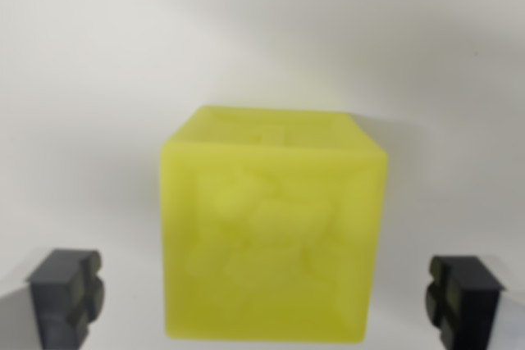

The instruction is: Pick yellow cube

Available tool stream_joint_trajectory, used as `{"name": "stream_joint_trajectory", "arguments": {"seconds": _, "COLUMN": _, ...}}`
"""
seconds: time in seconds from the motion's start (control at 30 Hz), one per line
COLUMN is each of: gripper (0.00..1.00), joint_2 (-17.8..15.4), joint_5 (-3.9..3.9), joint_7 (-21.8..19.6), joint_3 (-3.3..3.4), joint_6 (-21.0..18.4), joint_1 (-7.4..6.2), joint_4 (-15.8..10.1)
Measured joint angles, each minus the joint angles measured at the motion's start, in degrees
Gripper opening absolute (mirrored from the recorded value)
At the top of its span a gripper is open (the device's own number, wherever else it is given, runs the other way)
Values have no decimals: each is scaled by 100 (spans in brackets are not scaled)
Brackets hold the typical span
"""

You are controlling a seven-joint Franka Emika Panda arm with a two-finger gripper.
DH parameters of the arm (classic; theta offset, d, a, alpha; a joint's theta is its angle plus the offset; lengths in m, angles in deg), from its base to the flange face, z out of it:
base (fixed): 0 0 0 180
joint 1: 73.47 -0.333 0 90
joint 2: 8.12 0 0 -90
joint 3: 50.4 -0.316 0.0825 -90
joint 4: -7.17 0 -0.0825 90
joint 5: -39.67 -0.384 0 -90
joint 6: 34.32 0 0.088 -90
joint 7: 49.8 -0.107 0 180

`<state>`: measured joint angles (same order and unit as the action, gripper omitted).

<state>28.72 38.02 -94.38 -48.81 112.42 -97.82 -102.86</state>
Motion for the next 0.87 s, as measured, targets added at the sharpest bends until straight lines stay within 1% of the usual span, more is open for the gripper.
{"name": "stream_joint_trajectory", "arguments": {"seconds": 0.47, "gripper": 100, "joint_2": 438, "joint_5": -35, "joint_7": 41, "joint_3": 0, "joint_6": 302, "joint_1": -5, "joint_4": 135}}
{"name": "stream_joint_trajectory", "arguments": {"seconds": 0.67, "gripper": 100, "joint_2": 480, "joint_5": -42, "joint_7": 52, "joint_3": 0, "joint_6": 330, "joint_1": -7, "joint_4": 150}}
{"name": "stream_joint_trajectory", "arguments": {"seconds": 0.7, "gripper": 0, "joint_2": 480, "joint_5": -43, "joint_7": 53, "joint_3": 1, "joint_6": 331, "joint_1": -7, "joint_4": 151}}
{"name": "stream_joint_trajectory", "arguments": {"seconds": 0.87, "gripper": 0, "joint_2": 480, "joint_5": -43, "joint_7": 53, "joint_3": 1, "joint_6": 331, "joint_1": -7, "joint_4": 151}}
